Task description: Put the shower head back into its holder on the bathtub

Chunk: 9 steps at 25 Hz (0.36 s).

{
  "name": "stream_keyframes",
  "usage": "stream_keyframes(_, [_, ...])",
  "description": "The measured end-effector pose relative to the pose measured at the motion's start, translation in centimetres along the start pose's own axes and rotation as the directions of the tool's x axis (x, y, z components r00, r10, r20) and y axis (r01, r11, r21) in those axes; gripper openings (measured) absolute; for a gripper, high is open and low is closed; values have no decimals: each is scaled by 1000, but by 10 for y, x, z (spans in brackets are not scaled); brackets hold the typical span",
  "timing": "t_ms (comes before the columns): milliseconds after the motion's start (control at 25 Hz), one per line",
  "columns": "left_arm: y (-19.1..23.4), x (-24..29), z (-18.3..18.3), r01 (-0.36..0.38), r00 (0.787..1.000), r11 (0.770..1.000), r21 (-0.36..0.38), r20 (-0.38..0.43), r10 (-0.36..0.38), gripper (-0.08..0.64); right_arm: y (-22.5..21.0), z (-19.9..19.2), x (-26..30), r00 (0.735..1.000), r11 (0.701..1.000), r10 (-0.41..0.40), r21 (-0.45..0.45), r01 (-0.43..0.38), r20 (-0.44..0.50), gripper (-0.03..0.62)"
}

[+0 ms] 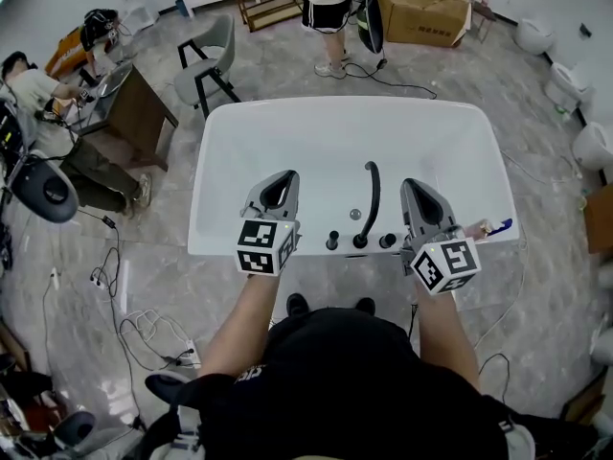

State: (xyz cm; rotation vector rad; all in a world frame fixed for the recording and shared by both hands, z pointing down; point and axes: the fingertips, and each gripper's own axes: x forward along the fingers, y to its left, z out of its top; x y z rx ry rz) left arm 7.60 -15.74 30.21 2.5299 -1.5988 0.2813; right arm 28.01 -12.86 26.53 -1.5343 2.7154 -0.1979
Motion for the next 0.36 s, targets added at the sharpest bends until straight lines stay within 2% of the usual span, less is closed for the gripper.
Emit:
stream_keyframes(160, [-13,9,5,26,999,999,39,24,-27,16,12,7,12,1000,1000,13,-19,-13,21,11])
stream_keyframes(360, [-21,4,3,45,999,998,36,22,-45,17,18,5,10,1000,1000,21,-18,-20,16,11])
